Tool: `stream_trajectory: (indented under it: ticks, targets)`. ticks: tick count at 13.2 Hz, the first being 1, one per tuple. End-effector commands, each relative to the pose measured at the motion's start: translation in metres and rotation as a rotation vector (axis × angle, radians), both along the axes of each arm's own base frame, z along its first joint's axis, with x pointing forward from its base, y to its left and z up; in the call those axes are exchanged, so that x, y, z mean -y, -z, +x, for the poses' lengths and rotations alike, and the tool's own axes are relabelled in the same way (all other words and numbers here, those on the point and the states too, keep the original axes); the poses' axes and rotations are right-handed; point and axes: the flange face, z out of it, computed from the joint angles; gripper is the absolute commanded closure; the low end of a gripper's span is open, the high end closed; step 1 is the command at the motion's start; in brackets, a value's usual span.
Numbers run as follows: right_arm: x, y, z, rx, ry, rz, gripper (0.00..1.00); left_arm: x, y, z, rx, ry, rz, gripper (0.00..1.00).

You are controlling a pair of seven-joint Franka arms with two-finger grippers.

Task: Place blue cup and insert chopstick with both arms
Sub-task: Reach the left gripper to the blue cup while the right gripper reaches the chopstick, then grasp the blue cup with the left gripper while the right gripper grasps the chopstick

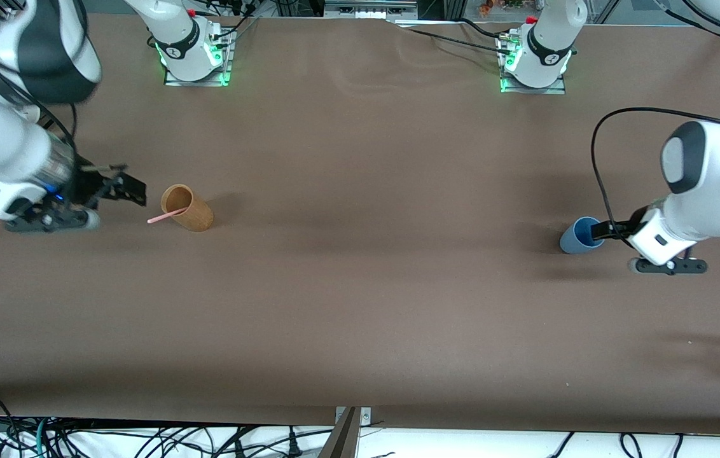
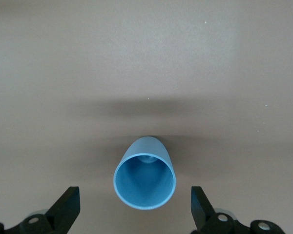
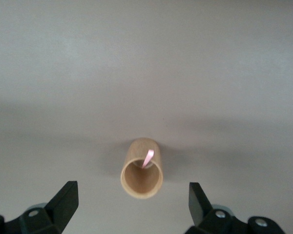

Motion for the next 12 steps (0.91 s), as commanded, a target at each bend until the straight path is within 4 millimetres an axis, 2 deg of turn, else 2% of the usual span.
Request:
stream_trajectory:
  ticks: [1, 3, 4, 7, 9, 12]
  targets:
    - [0.002, 0.041, 0.001, 0.007, -0.011, 0.0, 0.0, -0.026, 0.021, -0.032, 0.072, 0.063, 0.009, 0.0]
    - [0.001, 0.085, -0.015, 0.052, -0.016, -0.004, 0.0, -0.045, 0.035, -0.032, 0.087, 0.102, 0.0, 0.0]
    - [0.001, 0.1, -0.024, 0.076, -0.021, -0.004, 0.0, -0.047, 0.038, -0.032, 0.094, 0.103, -0.001, 0.0]
    - [0.001, 0.118, -0.029, 0.095, -0.038, 0.001, 0.01, -0.046, 0.051, -0.034, 0.119, 0.106, 0.002, 0.0]
    - [0.001, 0.131, -0.034, 0.103, -0.04, 0.004, 0.08, -0.046, 0.067, -0.035, 0.144, 0.108, 0.004, 0.0]
    - [0.002, 0.14, -0.04, 0.088, -0.04, 0.002, 0.31, -0.035, 0.09, -0.046, 0.178, 0.127, 0.006, 0.0]
